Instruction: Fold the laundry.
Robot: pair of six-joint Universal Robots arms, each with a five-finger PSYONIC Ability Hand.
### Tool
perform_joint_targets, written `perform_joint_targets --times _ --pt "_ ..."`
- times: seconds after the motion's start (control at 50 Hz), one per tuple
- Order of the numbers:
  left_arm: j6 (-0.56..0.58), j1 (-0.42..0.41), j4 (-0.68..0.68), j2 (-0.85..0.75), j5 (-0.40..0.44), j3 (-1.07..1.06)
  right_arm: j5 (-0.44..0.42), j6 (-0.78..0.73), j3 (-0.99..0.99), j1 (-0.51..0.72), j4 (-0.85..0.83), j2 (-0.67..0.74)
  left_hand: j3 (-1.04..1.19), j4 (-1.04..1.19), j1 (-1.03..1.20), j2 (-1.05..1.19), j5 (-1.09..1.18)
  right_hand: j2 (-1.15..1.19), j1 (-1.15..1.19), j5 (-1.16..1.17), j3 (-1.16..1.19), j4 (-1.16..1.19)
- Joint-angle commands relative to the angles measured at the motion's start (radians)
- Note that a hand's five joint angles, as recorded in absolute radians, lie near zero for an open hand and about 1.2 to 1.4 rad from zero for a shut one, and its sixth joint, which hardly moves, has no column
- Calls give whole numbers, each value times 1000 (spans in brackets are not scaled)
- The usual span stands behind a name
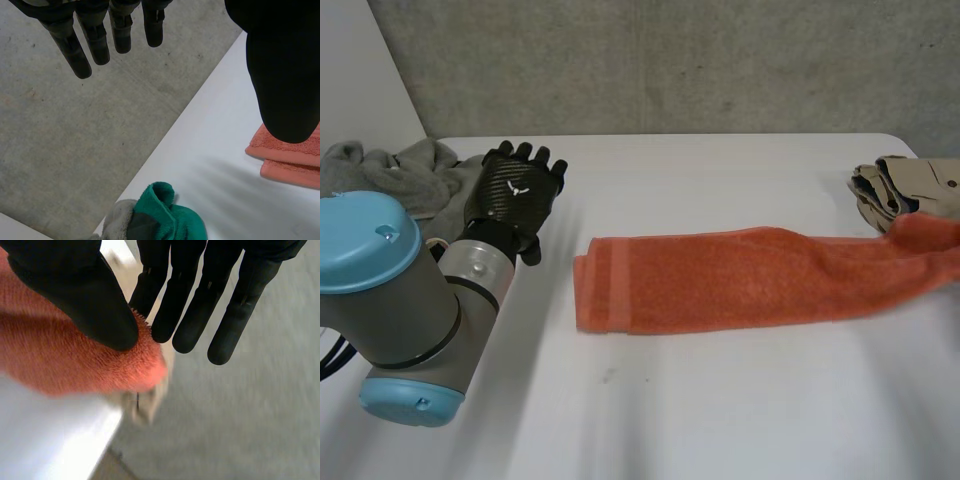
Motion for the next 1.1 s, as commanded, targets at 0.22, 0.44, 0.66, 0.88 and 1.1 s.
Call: perform_joint_targets --times 0.22,0.44,0.66,0.88,1.1 --pt "-2 -3 0 43 -2 -11 -354 -75 45 776 -222 76 -36 -28 -13 -31 -46 214 270 225 207 198" --pt "-2 -17 9 36 -1 9 -209 -106 -23 919 -116 214 -36 -28 -13 -31 -46 -1007 -951 -997 -1014 -1024" --pt "1 -152 84 -99 -2 133 -100 578 113 680 -26 -57 -36 -28 -13 -31 -46 -1007 -951 -997 -1014 -1024" --pt "3 -235 72 -247 -13 208 -46 337 212 442 93 36 -36 -28 -13 -31 -46 -579 -523 -569 -586 -596" --pt "0 -161 69 -89 -84 132 80 197 170 578 -177 -68 -36 -28 -13 -31 -46 214 270 225 207 198"
